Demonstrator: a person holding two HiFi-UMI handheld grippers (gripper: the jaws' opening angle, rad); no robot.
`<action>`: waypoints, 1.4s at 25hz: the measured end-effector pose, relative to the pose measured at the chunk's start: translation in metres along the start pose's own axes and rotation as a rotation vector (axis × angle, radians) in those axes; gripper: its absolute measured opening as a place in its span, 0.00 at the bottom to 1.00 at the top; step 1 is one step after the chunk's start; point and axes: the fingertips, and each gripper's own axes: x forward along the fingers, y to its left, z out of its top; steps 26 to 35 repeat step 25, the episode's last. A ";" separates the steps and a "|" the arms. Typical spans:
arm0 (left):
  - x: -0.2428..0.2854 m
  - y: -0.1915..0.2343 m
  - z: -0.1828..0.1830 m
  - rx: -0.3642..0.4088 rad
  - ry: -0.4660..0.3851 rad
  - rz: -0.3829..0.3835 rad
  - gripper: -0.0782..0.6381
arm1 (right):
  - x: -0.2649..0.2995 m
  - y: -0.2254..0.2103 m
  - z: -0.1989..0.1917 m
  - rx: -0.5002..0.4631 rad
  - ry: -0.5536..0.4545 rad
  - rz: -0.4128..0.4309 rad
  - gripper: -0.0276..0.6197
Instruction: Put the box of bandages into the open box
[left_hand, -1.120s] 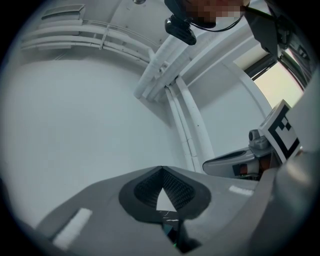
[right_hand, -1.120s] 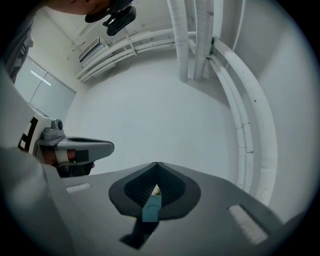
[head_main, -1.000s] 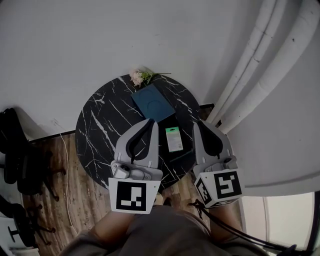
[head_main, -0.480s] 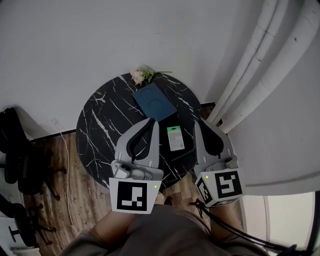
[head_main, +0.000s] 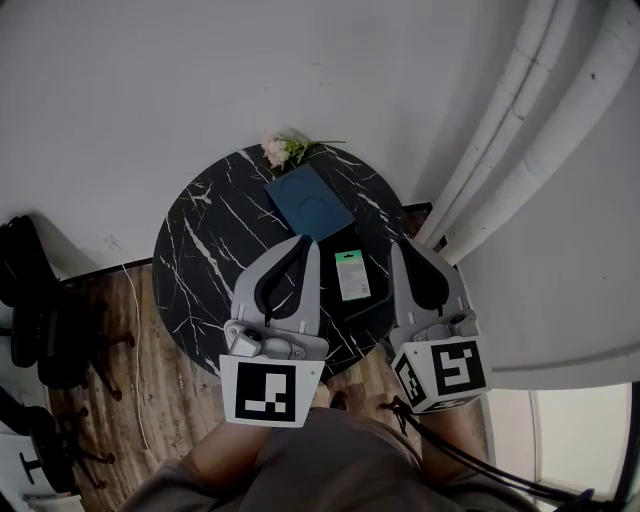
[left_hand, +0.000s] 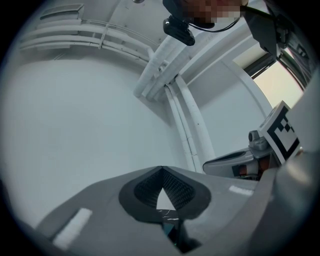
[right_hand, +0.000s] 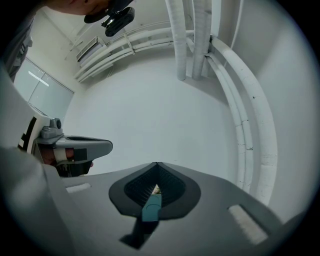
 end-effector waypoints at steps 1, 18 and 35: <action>0.000 0.000 0.000 -0.002 0.001 0.001 0.11 | 0.000 0.000 0.000 0.000 0.000 0.000 0.08; 0.004 -0.006 -0.001 0.002 0.008 -0.001 0.11 | -0.001 -0.007 -0.003 0.008 0.001 0.000 0.08; 0.006 -0.007 0.001 0.009 0.007 -0.004 0.11 | -0.001 -0.009 -0.002 0.006 -0.001 0.000 0.08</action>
